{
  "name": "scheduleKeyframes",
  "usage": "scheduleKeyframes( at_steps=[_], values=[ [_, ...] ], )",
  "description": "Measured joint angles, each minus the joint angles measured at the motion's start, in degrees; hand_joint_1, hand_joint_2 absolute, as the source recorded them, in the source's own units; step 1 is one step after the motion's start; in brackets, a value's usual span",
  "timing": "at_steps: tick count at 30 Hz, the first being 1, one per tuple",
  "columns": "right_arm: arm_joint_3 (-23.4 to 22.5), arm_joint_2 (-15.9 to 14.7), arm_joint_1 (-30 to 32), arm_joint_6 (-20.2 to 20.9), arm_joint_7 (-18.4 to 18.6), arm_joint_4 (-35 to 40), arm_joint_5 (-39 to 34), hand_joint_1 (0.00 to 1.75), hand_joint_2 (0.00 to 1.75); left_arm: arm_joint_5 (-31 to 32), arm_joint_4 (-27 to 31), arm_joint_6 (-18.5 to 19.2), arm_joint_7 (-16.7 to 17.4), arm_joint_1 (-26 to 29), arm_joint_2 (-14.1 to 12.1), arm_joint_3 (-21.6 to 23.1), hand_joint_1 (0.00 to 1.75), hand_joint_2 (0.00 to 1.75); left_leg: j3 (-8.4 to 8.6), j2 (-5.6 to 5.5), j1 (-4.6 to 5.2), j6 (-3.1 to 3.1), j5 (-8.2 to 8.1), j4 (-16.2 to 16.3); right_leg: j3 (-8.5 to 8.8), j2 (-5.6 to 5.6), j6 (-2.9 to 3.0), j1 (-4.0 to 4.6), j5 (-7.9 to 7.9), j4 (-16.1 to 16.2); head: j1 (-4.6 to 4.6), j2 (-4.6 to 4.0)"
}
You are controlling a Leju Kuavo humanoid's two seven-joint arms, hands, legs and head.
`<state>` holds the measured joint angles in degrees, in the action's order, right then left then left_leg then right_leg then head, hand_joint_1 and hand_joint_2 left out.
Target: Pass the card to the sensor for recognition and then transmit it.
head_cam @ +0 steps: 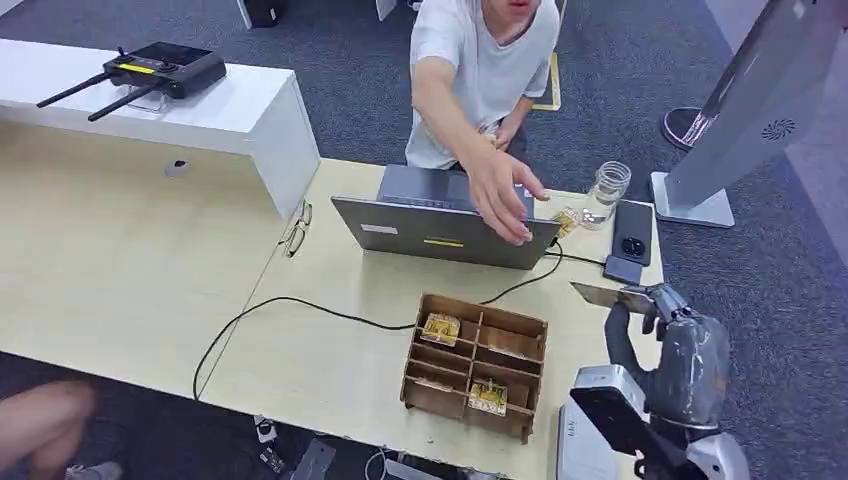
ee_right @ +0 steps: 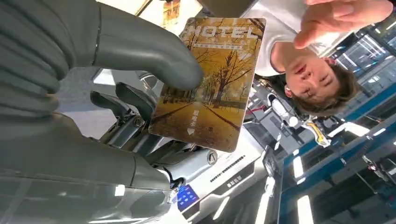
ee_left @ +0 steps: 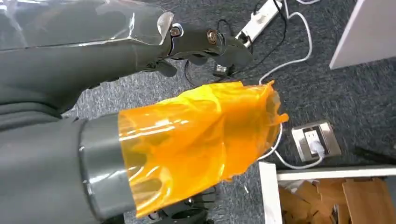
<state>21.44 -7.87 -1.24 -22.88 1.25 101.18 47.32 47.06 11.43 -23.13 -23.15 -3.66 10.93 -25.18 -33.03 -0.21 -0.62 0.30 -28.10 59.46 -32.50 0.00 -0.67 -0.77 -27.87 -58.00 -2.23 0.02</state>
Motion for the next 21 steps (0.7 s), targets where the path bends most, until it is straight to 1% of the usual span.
scheduleKeyframes(
  at_steps=[5,11,16,21],
  values=[
    [0.0,1.1,-2.5,0.8,0.5,-2.7,0.0,1.75,1.75,1.0,0.0,0.4,0.9,-0.6,0.0,0.9,0.00,0.00,0.00,0.00,0.00,-0.01,0.01,0.0,0.00,0.00,0.00,0.00,0.00,0.0,0.02,0.00],
    [0.5,2.4,-5.0,1.5,0.5,-4.9,0.8,1.75,1.75,1.8,0.0,0.9,1.0,-0.9,0.0,2.0,0.00,0.00,0.00,-0.01,0.00,0.01,0.03,0.0,0.00,0.00,0.01,0.00,0.01,0.0,0.00,0.00],
    [1.4,2.9,-7.2,2.4,1.6,-5.9,1.1,1.75,1.75,2.4,0.0,1.0,1.6,-1.2,0.0,2.4,0.00,0.00,0.00,-0.01,0.00,0.01,0.03,0.0,0.00,0.00,0.01,0.00,0.01,0.0,0.00,0.00],
    [1.9,3.6,-8.8,3.0,1.8,-7.0,1.1,1.75,1.75,2.7,0.0,1.3,1.8,-1.4,0.0,3.2,0.00,0.00,-0.01,-0.02,0.00,0.01,0.03,0.0,0.00,0.02,0.01,0.00,0.01,0.0,0.00,0.00]
  ],
)
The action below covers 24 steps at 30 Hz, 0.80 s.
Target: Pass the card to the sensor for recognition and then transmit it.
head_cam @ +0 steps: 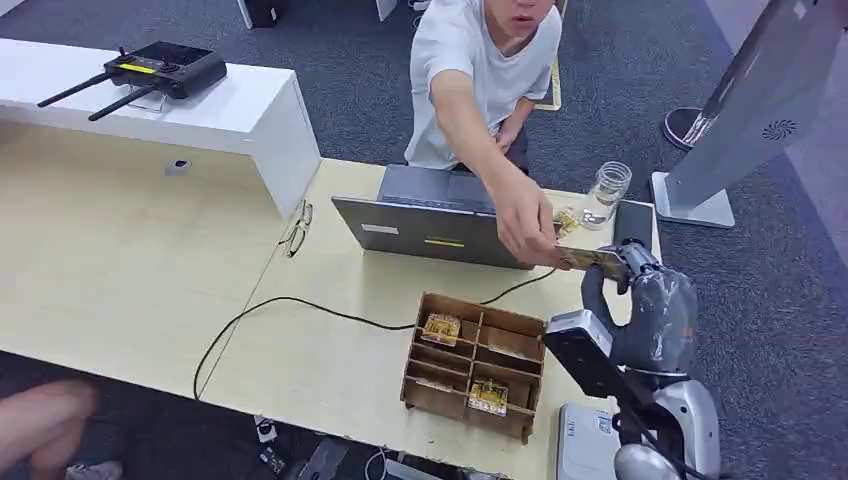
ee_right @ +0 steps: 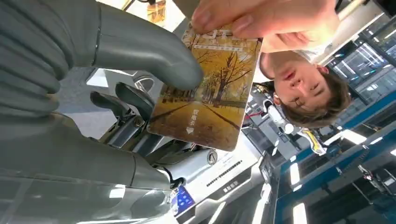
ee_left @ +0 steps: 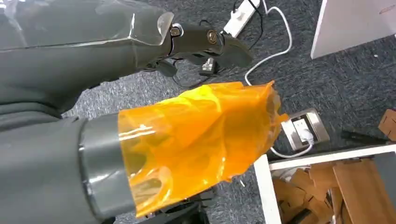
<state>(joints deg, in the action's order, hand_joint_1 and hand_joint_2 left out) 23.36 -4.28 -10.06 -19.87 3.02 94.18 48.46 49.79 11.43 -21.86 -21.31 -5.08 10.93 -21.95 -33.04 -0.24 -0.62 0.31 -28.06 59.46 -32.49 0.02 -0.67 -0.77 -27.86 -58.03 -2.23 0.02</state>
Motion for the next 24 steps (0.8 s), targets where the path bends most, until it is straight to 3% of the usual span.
scheduleKeyframes(
  at_steps=[2,3,4,5,9,10,14,20,24],
  values=[
    [0.4,0.2,-0.7,0.2,0.0,-0.5,0.1,1.75,1.75,0.3,0.0,0.3,0.6,-0.1,0.0,0.2,0.00,0.00,-0.01,0.00,0.00,0.00,0.00,0.0,0.00,0.00,0.00,0.00,0.00,0.0,0.02,0.00],
    [0.8,0.4,-1.2,0.3,0.0,-0.9,0.1,1.59,1.75,0.3,0.0,0.4,0.9,-0.2,0.0,0.3,0.00,0.00,0.00,0.01,0.00,0.00,0.00,0.0,0.00,-0.01,0.00,0.00,0.00,0.0,0.00,0.00],
    [1.1,0.6,-1.5,0.5,0.0,-1.2,0.2,0.09,1.75,0.4,0.0,0.5,0.9,-0.3,0.0,0.4,0.00,0.00,0.00,0.01,0.00,0.00,0.00,0.0,0.00,-0.01,0.00,0.00,0.00,0.0,0.00,0.00],
    [1.4,0.9,-1.8,0.7,0.0,-1.5,0.2,0.00,1.75,0.4,0.0,0.5,0.9,-0.4,0.0,0.4,0.00,0.00,0.00,0.00,0.00,0.00,0.00,0.0,0.00,-0.01,0.00,0.00,0.00,0.0,0.00,0.00],
    [2.6,1.0,-2.6,1.7,0.6,-2.4,-0.7,0.00,1.75,0.1,0.0,0.5,0.9,-0.5,0.0,0.4,0.00,0.00,0.00,0.00,0.00,0.00,0.00,0.0,-0.01,-0.01,0.00,0.00,0.00,0.0,0.00,0.00],
    [2.8,1.0,-2.8,2.1,0.8,-2.6,-1.5,0.00,0.00,-0.2,0.0,0.5,0.9,-0.5,0.1,0.4,0.00,0.00,0.00,0.00,0.00,0.00,0.00,0.0,-0.01,0.00,0.00,0.00,0.00,0.0,0.02,0.00],
    [3.5,1.0,-3.9,4.1,1.8,-2.0,-6.2,0.00,0.00,-1.0,0.1,0.6,2.0,-1.2,0.3,0.4,0.00,0.00,0.01,-0.01,0.00,0.00,0.01,0.0,-0.01,0.00,0.00,0.00,0.00,0.0,0.02,0.00],
    [3.9,0.7,-2.8,4.9,-1.0,1.7,-15.5,0.00,0.00,-3.4,0.2,-0.4,1.1,-1.0,0.3,0.2,0.00,0.00,0.00,0.00,0.00,0.03,0.02,0.0,-0.06,-0.02,0.01,0.00,0.01,0.0,0.00,0.00],
    [4.1,-2.4,0.0,9.1,-1.9,5.6,-23.8,0.00,0.00,-5.6,0.2,-1.8,-1.4,0.0,0.2,-0.5,0.00,0.00,-0.05,0.01,0.00,0.01,0.00,0.0,-0.11,-0.03,0.01,0.00,0.00,0.0,0.02,0.00]
  ],
)
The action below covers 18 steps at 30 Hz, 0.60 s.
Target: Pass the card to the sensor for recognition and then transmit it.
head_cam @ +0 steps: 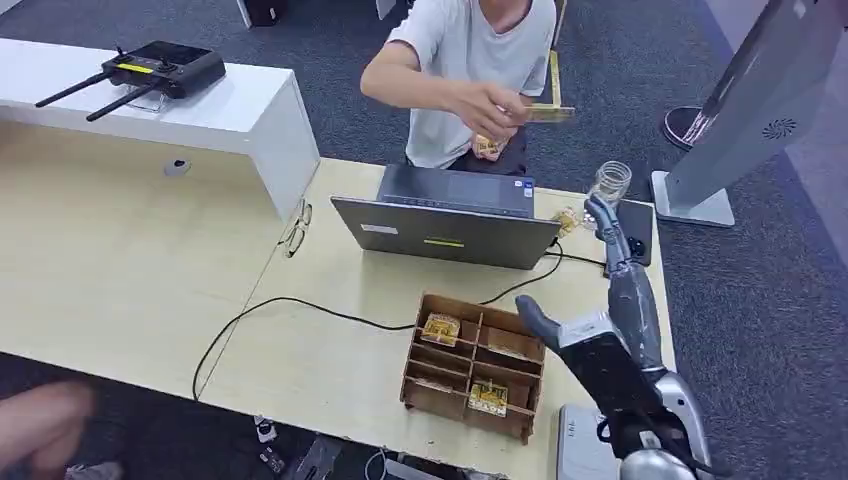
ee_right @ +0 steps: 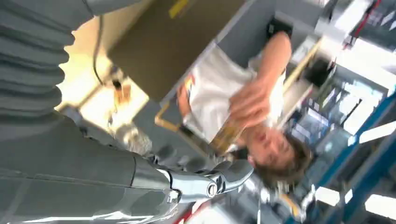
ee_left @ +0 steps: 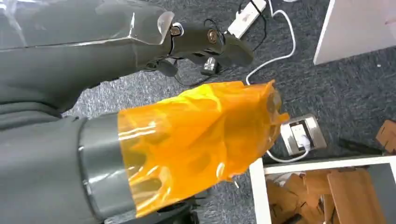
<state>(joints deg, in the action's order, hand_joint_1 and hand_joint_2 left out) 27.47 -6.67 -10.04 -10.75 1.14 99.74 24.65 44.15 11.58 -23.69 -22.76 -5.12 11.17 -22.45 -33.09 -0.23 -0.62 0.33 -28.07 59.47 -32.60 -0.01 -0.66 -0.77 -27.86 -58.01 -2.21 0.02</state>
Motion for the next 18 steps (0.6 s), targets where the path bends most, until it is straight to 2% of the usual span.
scheduleKeyframes(
  at_steps=[5,8,10,12,18],
  values=[
    [0.3,-8.3,2.9,6.4,2.3,5.9,-6.4,0.00,0.00,-2.4,0.0,-2.0,-1.3,0.5,-0.3,-1.9,0.00,0.00,-0.05,-0.03,0.03,-0.04,-0.03,0.0,0.00,0.05,-0.02,-0.02,-0.01,0.0,-0.02,0.00],
    [0.5,-13.2,4.1,8.5,2.4,9.5,-9.2,0.00,0.00,-3.2,0.0,-2.6,-1.8,0.7,-0.3,-2.8,0.00,0.00,-0.04,-0.01,0.02,-0.04,-0.03,0.0,0.01,0.03,-0.02,-0.02,0.00,0.0,-0.02,0.00],
    [0.7,-15.4,4.5,9.4,1.8,11.4,-11.1,0.00,0.00,-3.6,0.0,-2.9,-2.0,0.7,-0.3,-3.4,0.00,0.00,-0.04,-0.01,0.02,-0.04,-0.03,0.0,0.01,0.03,-0.02,-0.02,0.00,0.0,0.00,0.00],
    [1.2,-17.1,4.5,9.7,0.9,13.0,-12.8,0.00,0.00,-3.8,0.0,-3.2,-2.0,0.7,-0.4,-3.9,0.00,0.00,-0.03,-0.01,0.01,-0.04,-0.03,0.0,0.01,0.03,-0.02,-0.02,0.00,0.0,0.00,0.00],
    [3.0,-18.4,3.7,10.0,-0.4,16.0,-15.4,0.00,0.00,-4.0,0.0,-3.6,-2.0,0.7,-0.6,-4.3,0.00,0.00,-0.02,-0.01,-0.01,-0.04,-0.02,0.0,0.01,0.04,-0.01,0.00,0.00,0.0,-0.02,0.00]
  ],
)
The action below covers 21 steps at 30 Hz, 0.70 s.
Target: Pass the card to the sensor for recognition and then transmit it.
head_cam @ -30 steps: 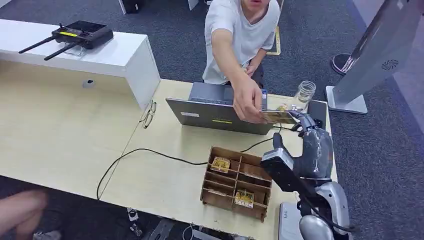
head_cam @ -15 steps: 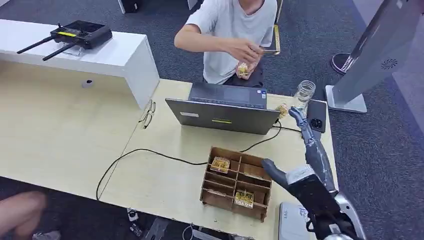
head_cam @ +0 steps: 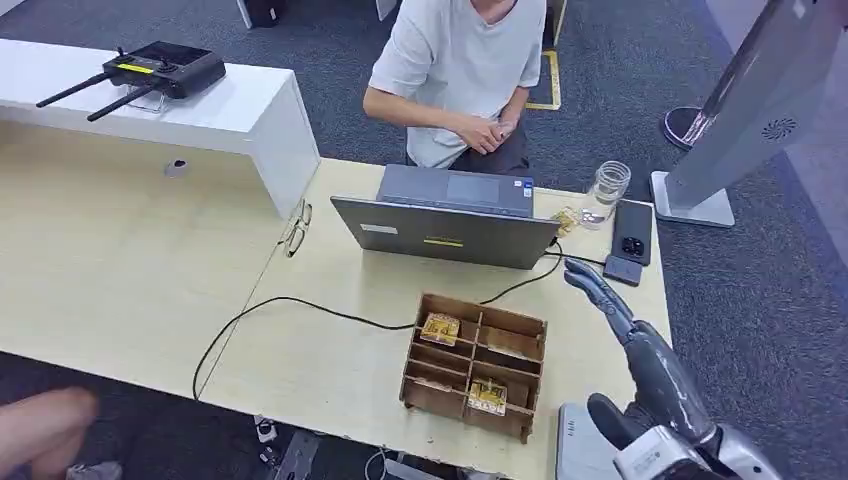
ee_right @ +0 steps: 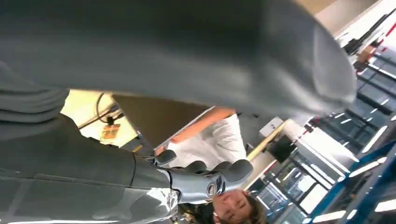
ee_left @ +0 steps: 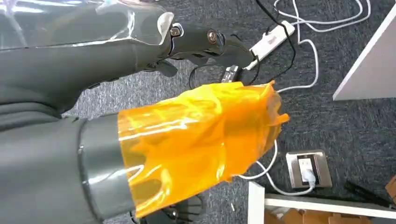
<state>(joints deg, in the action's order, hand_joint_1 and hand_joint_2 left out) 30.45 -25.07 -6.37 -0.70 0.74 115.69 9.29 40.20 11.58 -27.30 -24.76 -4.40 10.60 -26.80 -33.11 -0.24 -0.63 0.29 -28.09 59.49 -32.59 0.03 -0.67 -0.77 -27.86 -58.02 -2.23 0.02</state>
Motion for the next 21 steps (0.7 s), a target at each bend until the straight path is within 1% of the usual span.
scheduleKeyframes(
  at_steps=[3,6,8,13,18,21],
  values=[
    [0.7,-0.5,-0.5,-0.3,-0.2,0.3,-1.4,0.00,0.00,0.0,0.0,-0.2,0.0,0.0,0.0,-0.2,0.00,0.00,-0.01,0.00,0.00,0.00,0.00,0.0,0.00,0.00,0.00,0.00,0.00,0.0,0.00,0.00],
    [1.2,-0.6,-0.8,-1.9,-0.2,0.3,-1.5,0.00,0.00,-0.1,0.0,-0.4,0.0,0.0,0.0,-0.5,0.00,0.00,-0.02,0.00,0.01,0.00,0.00,0.0,0.01,0.00,0.00,0.00,0.00,0.0,0.02,0.00],
    [1.5,-0.6,-1.2,-2.1,-0.3,0.3,-2.0,0.00,0.00,-0.2,0.0,-0.4,-0.2,0.0,0.0,-0.6,0.00,0.00,-0.01,0.00,0.02,0.00,0.00,0.0,0.01,0.00,0.00,-0.01,0.00,0.0,0.00,0.00],
    [2.1,-0.8,-1.3,-4.0,-0.8,0.3,-1.3,0.00,0.00,-0.7,0.0,-0.5,-0.7,0.1,0.0,-0.9,0.00,0.00,-0.01,0.00,0.02,0.00,0.00,0.0,0.00,0.00,0.00,-0.01,0.00,0.0,0.00,0.00],
    [2.3,-0.6,1.6,-9.5,-3.3,0.8,3.2,0.00,0.00,-1.5,0.0,-0.7,-1.2,0.4,0.0,-1.1,0.00,0.00,-0.01,-0.03,0.01,0.00,0.00,0.0,0.00,0.02,0.00,0.00,-0.01,0.0,0.02,0.00],
    [2.4,0.7,4.3,-13.3,-3.7,0.8,8.6,0.00,0.00,-1.8,0.0,-0.7,-1.3,0.6,0.0,-1.3,0.00,0.00,-0.01,-0.03,0.00,0.00,-0.01,0.0,0.00,0.03,0.00,0.00,-0.02,0.0,0.00,0.00]
  ],
)
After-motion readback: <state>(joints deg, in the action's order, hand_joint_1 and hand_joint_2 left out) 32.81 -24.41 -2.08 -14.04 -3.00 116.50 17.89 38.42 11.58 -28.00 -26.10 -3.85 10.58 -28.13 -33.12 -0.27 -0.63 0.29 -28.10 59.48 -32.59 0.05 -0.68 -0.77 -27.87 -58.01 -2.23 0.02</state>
